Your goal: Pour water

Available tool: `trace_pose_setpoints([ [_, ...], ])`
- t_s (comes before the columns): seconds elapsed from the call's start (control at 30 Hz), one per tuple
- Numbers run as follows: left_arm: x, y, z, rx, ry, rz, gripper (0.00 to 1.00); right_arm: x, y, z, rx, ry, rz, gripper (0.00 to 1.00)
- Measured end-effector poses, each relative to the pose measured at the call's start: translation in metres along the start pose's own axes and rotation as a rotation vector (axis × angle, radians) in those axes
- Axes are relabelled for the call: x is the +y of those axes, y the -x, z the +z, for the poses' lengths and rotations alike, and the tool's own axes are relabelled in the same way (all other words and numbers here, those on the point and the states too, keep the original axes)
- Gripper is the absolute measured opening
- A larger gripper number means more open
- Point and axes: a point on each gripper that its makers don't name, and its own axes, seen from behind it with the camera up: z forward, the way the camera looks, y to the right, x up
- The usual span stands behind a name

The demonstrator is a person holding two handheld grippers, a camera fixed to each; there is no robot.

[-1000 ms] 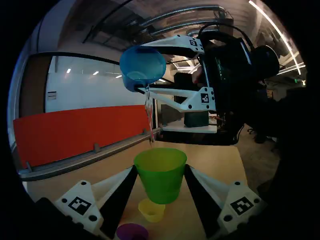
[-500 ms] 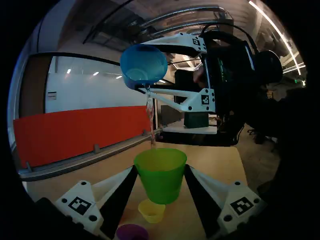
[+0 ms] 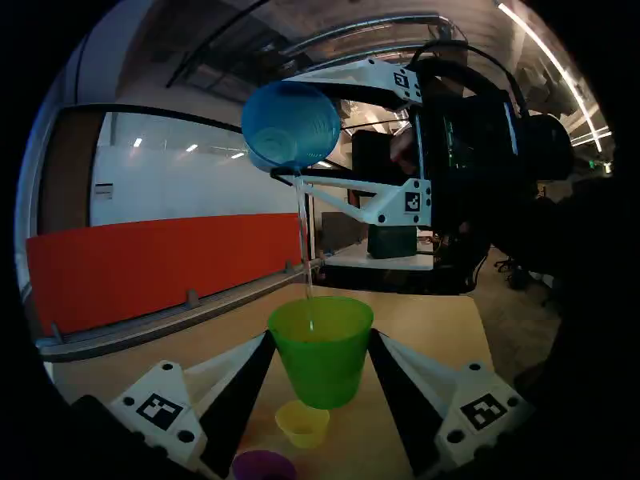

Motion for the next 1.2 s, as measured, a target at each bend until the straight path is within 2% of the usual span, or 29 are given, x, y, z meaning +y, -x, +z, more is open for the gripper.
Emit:
trace_pose_setpoints([
  [0.2,-0.001,0.000,0.000,0.000,-0.001,-0.001,0.84,-0.001,-0.004,-0.002,0.004,0.000,-0.034,0.91],
  [0.4,-0.001,-0.001,0.000,0.001,-0.001,-0.003,0.84,0.000,-0.005,-0.002,0.005,0.005,-0.043,0.91],
  [0.6,0.000,-0.002,0.000,0.003,-0.001,-0.004,0.84,0.001,-0.004,-0.004,0.003,0.009,-0.029,0.92],
  [0.7,0.000,-0.002,0.000,0.001,-0.001,-0.004,0.84,0.002,-0.002,-0.005,0.002,0.013,0.007,0.92],
  [0.9,-0.001,-0.002,-0.002,0.000,-0.002,-0.003,0.84,0.004,0.007,-0.007,0.002,0.021,0.161,0.91],
  [1.2,-0.003,-0.003,-0.003,-0.003,-0.006,-0.002,0.84,0.010,0.017,-0.012,0.001,0.034,0.469,0.91],
])
